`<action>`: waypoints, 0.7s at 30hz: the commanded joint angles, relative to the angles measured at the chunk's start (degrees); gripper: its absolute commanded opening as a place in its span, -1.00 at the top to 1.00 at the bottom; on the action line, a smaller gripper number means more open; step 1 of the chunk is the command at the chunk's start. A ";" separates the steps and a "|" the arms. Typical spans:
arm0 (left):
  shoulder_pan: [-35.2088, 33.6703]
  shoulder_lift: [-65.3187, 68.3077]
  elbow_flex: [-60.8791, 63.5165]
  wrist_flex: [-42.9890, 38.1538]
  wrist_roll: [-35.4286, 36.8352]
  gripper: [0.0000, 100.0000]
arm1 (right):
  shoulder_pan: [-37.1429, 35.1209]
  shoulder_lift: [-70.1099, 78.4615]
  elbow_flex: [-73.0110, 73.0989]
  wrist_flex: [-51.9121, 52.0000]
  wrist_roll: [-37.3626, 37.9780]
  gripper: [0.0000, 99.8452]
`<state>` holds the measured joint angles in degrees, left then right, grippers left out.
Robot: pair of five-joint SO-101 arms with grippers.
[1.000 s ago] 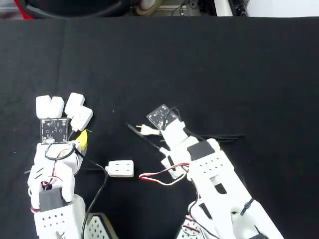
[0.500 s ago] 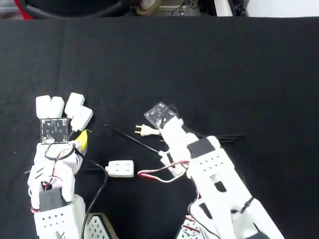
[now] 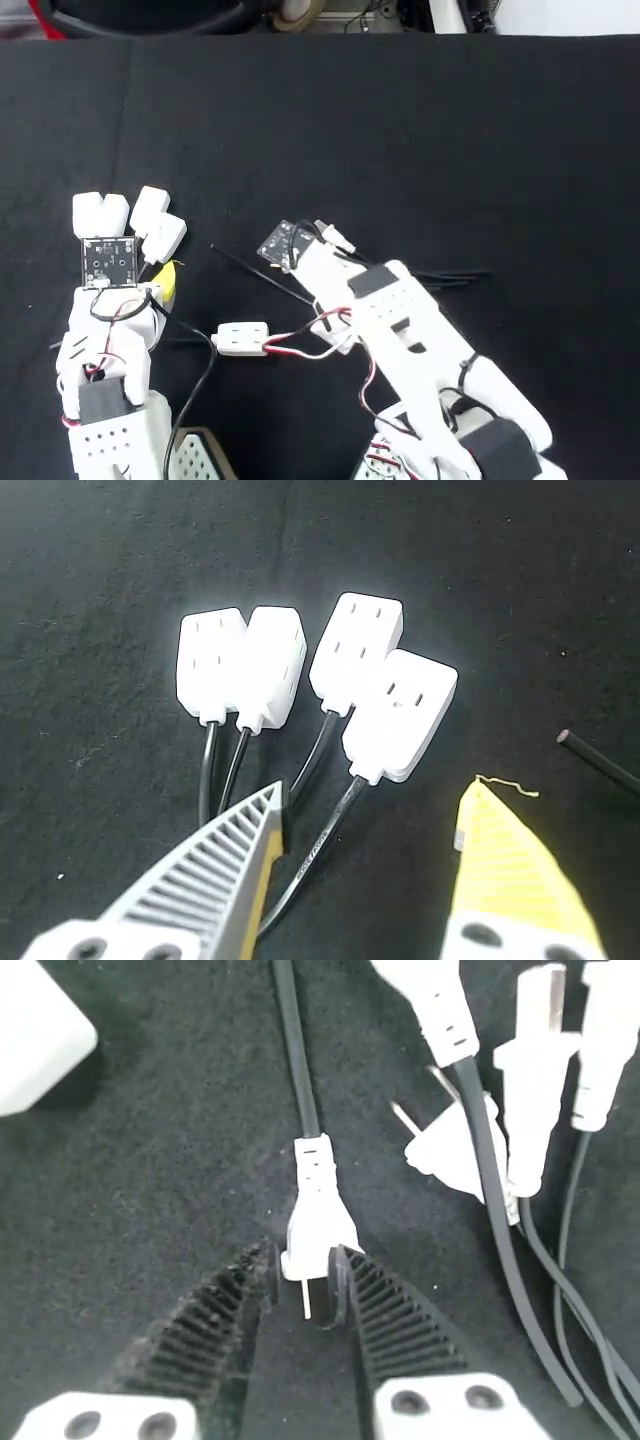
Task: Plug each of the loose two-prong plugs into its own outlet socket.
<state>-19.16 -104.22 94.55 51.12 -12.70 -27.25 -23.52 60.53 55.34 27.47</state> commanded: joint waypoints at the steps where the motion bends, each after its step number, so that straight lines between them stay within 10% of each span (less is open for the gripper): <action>1: -0.66 -0.35 -0.13 -0.97 -0.26 0.44 | -1.41 2.86 -0.04 -2.11 0.44 0.79; 21: -0.66 -0.35 -0.13 -0.88 -0.26 0.44 | 1.32 3.30 -0.31 -1.67 3.60 0.73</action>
<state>-19.16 -104.22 94.55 51.12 -12.70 -28.04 -20.35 61.58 53.93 29.76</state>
